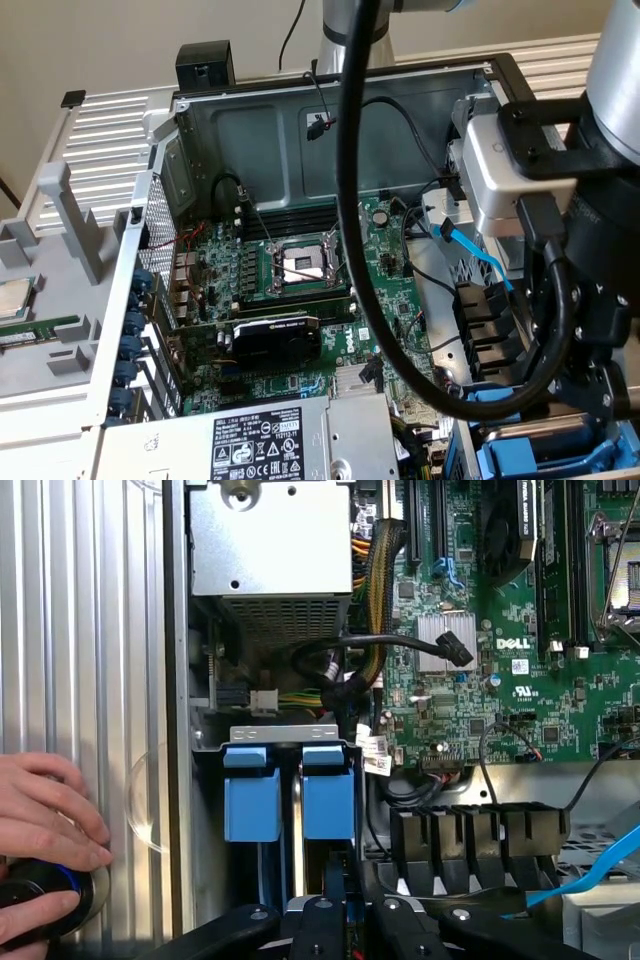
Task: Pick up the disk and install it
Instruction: 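Insert the second disk wire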
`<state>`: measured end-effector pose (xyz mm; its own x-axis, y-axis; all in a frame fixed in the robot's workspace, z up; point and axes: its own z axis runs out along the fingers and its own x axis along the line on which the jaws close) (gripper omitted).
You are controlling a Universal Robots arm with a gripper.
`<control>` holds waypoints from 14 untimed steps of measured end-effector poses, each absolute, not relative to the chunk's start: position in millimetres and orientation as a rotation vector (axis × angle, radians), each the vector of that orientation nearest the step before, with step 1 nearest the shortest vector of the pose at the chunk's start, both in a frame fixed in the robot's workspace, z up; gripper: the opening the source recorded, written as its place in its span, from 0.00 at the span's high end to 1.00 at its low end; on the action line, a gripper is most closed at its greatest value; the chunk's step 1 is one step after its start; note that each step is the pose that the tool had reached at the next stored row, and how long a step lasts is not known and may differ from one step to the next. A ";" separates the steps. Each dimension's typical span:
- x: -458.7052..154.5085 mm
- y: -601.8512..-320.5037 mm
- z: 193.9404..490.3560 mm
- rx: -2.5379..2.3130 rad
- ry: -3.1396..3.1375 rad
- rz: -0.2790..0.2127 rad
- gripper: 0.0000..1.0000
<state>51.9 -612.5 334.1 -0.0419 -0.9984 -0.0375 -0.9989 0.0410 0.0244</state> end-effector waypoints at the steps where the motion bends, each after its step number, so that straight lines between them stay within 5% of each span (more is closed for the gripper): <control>1: 52.0 -612.4 333.4 -2.167 2.258 0.070 0.82; 3: 52.0 -612.5 333.7 -2.167 2.259 0.069 0.75; 14: 51.9 -612.3 355.1 -2.168 2.259 0.068 0.75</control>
